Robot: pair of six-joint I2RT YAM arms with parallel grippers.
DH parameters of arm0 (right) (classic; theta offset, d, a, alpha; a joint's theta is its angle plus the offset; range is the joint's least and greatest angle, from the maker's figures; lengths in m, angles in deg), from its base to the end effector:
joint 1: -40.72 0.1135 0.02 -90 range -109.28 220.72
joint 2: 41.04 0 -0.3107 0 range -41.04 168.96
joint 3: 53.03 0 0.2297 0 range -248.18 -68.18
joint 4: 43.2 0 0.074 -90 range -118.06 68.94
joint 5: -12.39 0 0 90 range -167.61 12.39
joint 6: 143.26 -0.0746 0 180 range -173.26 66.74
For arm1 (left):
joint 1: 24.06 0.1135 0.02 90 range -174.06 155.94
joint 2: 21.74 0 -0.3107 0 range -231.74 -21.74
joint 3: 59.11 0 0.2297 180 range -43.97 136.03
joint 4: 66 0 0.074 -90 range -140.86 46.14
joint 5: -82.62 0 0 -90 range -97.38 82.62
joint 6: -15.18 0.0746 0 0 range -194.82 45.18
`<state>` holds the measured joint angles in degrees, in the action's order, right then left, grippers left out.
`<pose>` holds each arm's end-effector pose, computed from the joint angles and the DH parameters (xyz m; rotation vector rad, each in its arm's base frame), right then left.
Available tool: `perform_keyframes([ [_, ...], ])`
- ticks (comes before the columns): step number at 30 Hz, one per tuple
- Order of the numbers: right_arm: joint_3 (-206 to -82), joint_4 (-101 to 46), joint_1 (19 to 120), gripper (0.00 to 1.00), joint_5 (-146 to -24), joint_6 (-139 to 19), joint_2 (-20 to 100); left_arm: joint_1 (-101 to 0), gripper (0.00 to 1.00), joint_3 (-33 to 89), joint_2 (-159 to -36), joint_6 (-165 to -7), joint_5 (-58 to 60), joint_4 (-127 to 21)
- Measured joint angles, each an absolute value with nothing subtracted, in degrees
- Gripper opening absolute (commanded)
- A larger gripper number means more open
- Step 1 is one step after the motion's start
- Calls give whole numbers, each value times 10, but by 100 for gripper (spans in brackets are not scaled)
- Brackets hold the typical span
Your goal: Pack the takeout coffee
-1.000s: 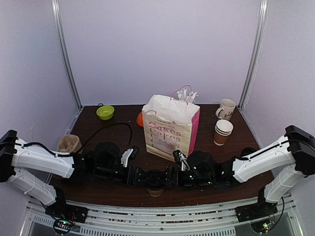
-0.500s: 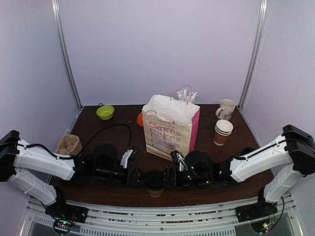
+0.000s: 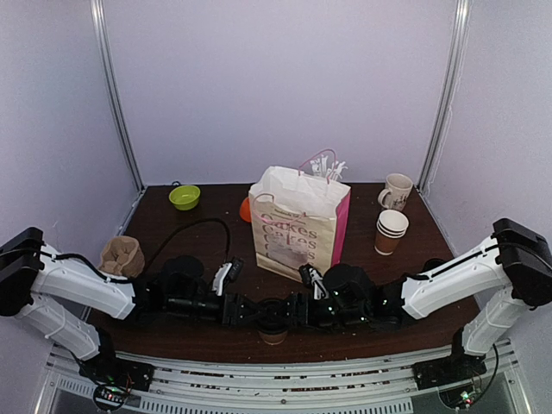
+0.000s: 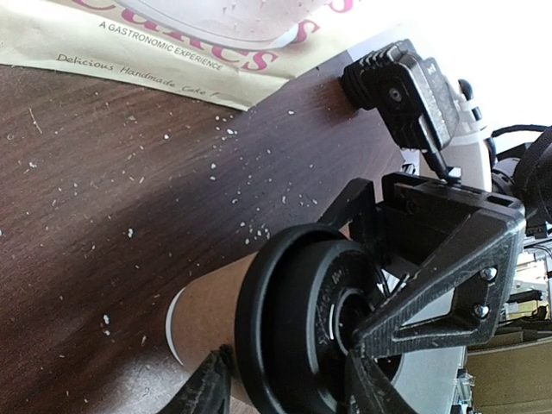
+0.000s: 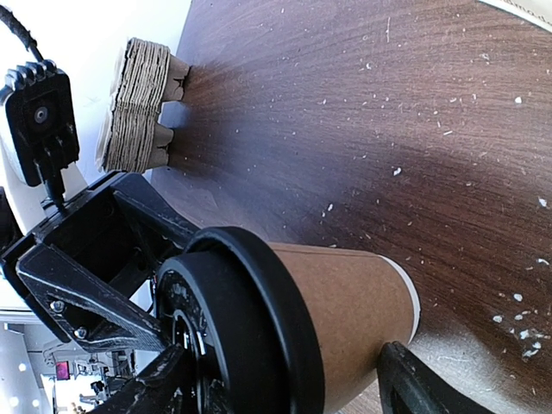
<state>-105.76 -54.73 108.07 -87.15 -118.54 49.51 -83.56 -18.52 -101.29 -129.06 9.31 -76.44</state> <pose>0.1183 0.3155 0.2180 -0.1703 2.4338 1.4680 0.1186 -0.2436 0.2052 0.3211 2.4014 -1.3956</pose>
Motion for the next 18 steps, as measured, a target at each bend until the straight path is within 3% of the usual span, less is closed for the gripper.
perform_keyframes([
  [6, -1058, -548, 1079, 77, -873, -1190, 496, -831, 46, -197, -1023, -1296, 99, -802],
  [14, -1067, -525, 1077, 79, -873, -1178, 488, -829, 78, -172, -1008, -1277, 93, -731],
  [18, -1075, -506, 1075, 80, -873, -1166, 467, -829, 86, -145, -997, -1257, 85, -655],
])
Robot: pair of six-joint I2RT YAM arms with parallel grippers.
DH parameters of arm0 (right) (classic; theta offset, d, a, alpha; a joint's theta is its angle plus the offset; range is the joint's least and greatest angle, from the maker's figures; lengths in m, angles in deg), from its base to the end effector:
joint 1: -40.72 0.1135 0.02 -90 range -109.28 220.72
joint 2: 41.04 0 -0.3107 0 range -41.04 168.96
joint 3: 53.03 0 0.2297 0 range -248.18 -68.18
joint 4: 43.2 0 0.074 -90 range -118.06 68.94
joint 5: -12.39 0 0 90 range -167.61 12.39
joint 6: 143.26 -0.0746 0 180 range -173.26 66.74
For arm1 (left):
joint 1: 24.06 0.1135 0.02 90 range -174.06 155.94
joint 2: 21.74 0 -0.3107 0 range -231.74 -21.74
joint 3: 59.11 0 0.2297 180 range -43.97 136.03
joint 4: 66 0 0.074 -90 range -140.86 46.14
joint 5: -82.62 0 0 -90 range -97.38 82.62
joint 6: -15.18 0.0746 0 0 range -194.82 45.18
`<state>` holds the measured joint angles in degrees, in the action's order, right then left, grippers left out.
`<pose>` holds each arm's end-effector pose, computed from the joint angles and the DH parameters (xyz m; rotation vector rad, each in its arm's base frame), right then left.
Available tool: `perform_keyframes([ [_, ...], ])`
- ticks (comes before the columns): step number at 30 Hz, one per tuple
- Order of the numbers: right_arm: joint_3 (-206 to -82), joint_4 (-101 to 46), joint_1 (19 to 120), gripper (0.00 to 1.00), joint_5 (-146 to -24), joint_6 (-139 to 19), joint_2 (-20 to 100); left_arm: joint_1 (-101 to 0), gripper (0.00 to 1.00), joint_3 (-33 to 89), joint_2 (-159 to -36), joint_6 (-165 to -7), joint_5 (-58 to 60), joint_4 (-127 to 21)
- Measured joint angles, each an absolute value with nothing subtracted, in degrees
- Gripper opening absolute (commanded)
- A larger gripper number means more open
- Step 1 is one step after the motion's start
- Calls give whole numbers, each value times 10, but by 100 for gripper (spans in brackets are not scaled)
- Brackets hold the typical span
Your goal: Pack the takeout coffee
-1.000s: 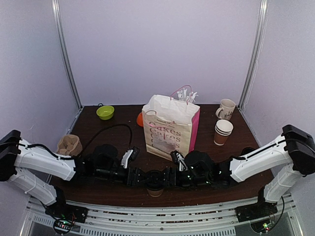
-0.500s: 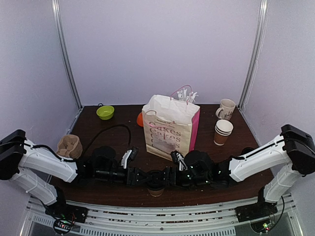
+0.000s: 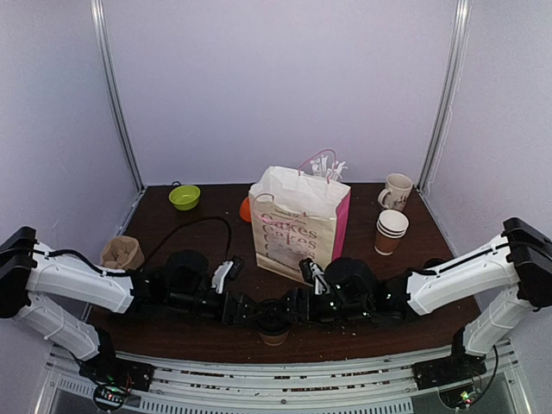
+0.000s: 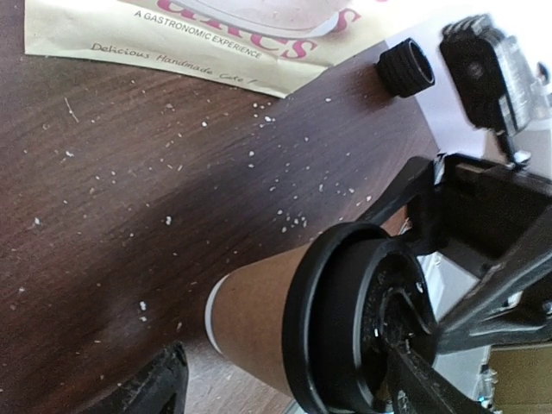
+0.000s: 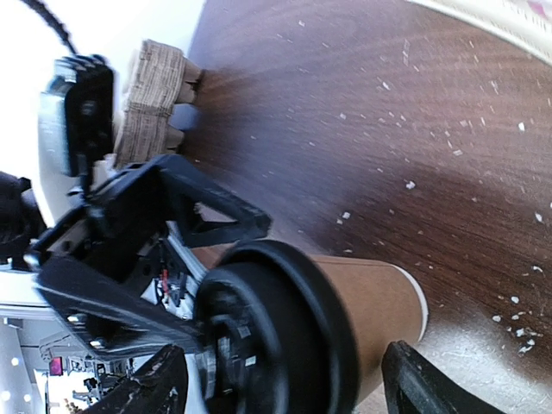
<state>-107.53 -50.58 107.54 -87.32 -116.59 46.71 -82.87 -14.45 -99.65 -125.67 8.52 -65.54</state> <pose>0.1194 0.3107 0.2336 -0.2020 2.4103 1.4586 0.1214 -0.2401 0.2105 0.3573 2.4632 -1.2851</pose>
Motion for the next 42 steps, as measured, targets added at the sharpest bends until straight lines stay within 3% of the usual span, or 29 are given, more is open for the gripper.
perform_keyframes([
  [15, -1003, -524, 1060, 77, -840, -1180, 400, -829, 93, -110, -926, -1230, 58, -531],
  [27, -970, -571, 1056, 76, -826, -1197, 396, -829, 76, -144, -918, -1246, 43, -531],
  [42, -948, -573, 1052, 70, -802, -1219, 386, -829, 79, -152, -935, -1253, 52, -558],
])
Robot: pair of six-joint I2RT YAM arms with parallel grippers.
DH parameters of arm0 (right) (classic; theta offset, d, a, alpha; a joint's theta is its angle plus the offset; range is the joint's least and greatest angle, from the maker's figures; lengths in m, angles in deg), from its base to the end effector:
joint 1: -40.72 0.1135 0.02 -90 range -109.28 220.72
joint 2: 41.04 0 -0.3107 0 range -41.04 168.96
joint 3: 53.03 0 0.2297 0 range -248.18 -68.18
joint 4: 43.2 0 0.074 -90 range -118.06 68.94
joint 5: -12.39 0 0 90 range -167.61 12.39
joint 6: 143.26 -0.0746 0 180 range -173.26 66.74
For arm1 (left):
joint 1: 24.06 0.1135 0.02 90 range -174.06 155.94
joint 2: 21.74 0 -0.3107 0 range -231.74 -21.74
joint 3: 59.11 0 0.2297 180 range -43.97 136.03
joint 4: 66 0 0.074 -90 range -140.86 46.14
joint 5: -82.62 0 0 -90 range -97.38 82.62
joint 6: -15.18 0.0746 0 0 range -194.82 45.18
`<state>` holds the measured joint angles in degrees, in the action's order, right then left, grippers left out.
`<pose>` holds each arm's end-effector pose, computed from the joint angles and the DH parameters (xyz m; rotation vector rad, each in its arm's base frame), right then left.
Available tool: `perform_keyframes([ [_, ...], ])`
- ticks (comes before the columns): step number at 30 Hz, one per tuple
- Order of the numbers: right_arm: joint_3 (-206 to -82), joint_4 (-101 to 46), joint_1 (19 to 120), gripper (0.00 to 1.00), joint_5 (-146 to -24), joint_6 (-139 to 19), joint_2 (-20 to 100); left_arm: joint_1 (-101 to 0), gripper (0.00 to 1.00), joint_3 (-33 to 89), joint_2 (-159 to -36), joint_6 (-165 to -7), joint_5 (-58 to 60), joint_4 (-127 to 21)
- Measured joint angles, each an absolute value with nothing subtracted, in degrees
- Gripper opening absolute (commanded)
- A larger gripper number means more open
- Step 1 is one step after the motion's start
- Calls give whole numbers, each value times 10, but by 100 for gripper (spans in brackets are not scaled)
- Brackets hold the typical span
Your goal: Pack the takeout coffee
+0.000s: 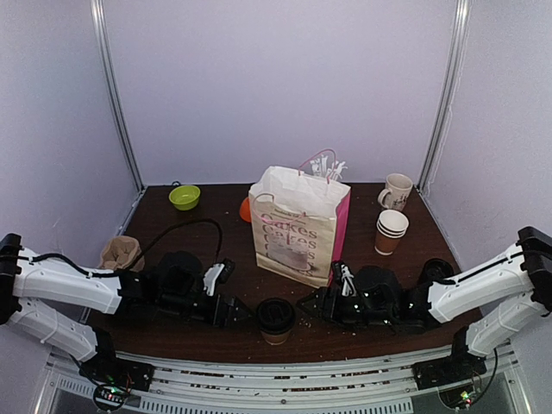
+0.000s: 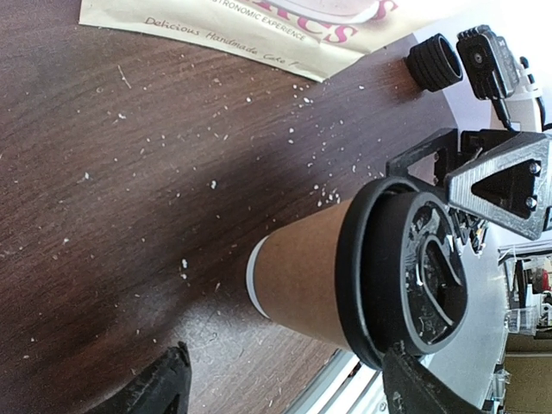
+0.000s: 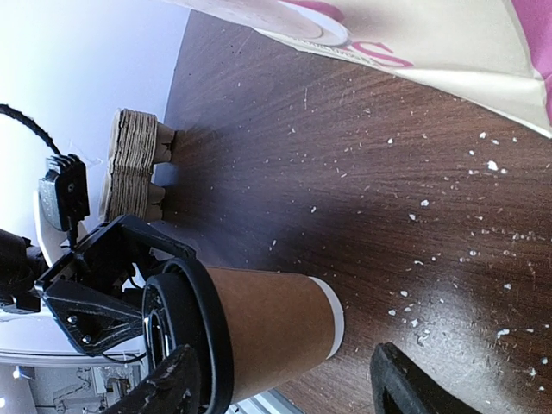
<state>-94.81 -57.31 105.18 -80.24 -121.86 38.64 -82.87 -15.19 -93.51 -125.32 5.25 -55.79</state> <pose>0.1183 0.2555 0.2182 0.0495 2.3409 1.4216 0.1111 -0.2150 0.2108 0.3203 2.5207 -1.1705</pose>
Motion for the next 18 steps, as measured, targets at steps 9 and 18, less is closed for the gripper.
perform_keyframes([
  [9, -950, -590, 1052, 70, -817, -1223, 414, -829, 77, -152, -948, -1256, 60, -577],
  [18, -953, -600, 1052, 69, -826, -1227, 424, -829, 68, -155, -968, -1263, 72, -608],
])
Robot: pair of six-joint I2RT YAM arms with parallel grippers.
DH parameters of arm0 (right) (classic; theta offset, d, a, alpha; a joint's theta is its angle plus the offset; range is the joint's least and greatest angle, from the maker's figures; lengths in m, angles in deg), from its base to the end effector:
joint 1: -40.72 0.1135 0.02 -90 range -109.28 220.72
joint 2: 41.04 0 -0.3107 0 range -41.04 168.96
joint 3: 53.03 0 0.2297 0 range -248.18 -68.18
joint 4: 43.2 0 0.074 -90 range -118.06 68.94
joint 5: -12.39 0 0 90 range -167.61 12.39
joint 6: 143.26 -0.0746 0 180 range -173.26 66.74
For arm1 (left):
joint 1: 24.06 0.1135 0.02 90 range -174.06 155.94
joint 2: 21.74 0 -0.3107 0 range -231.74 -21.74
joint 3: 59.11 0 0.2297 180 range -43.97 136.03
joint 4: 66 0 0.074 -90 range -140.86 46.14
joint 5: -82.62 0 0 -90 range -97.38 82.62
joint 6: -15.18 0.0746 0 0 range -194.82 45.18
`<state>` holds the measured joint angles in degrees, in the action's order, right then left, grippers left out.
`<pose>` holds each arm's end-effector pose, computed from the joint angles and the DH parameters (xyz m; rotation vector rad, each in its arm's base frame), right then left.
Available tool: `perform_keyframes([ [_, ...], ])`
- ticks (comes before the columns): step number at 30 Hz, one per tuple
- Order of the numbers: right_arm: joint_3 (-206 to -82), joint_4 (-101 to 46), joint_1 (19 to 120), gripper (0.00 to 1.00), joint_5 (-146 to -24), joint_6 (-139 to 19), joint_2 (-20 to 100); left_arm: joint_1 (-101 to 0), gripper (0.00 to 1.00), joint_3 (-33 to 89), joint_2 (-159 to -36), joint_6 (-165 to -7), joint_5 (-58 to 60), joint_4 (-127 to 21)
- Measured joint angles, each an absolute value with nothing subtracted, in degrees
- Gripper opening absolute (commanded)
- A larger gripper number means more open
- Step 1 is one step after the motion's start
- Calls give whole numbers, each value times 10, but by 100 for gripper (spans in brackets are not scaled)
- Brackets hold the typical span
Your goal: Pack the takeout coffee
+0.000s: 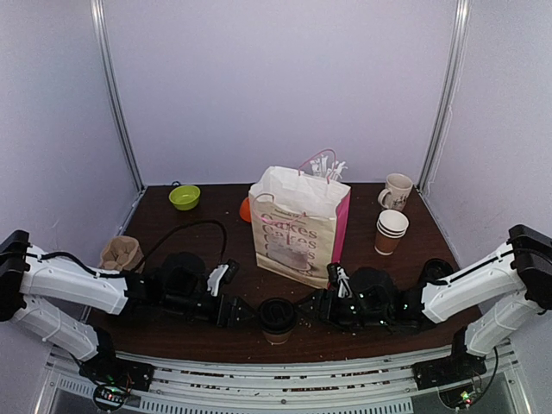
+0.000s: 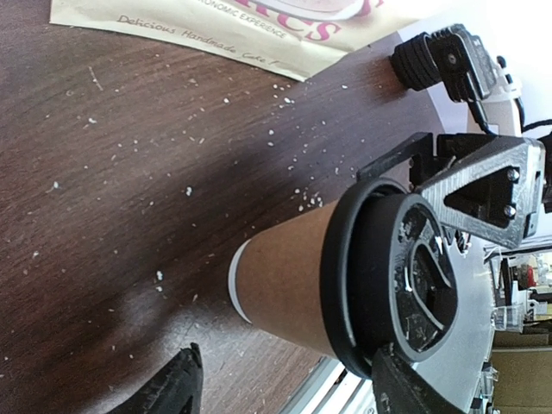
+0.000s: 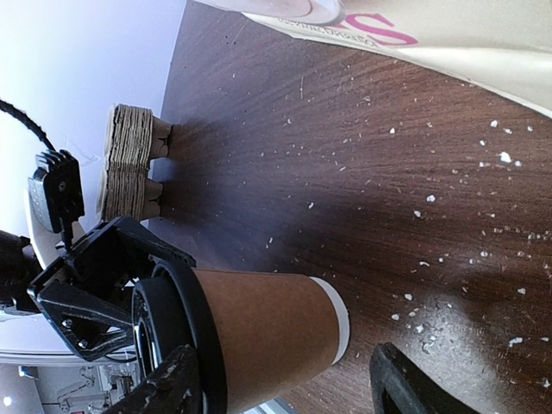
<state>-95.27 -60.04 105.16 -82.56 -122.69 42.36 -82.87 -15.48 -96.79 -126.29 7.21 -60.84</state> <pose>0.1203 0.2665 0.2099 0.0372 2.3741 1.4496 0.1151 -0.2264 0.2068 0.3245 2.5134 -1.2292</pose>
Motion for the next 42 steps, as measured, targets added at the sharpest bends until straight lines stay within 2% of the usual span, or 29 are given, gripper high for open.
perform_keyframes([
  [12, -961, -609, 1046, 59, -828, -1236, 436, -829, 58, -169, -988, -1272, 98, -666],
  [28, -971, -616, 1036, 55, -825, -1238, 450, -829, 52, -185, -1054, -1283, 156, -776],
  [31, -971, -617, 1034, 58, -825, -1239, 451, -829, 56, -188, -1060, -1284, 161, -789],
  [35, -971, -604, 1034, 64, -824, -1236, 444, -829, 67, -185, -1049, -1280, 154, -773],
  [42, -980, -530, 1042, 70, -831, -1217, 403, -829, 80, -158, -999, -1253, 117, -642],
])
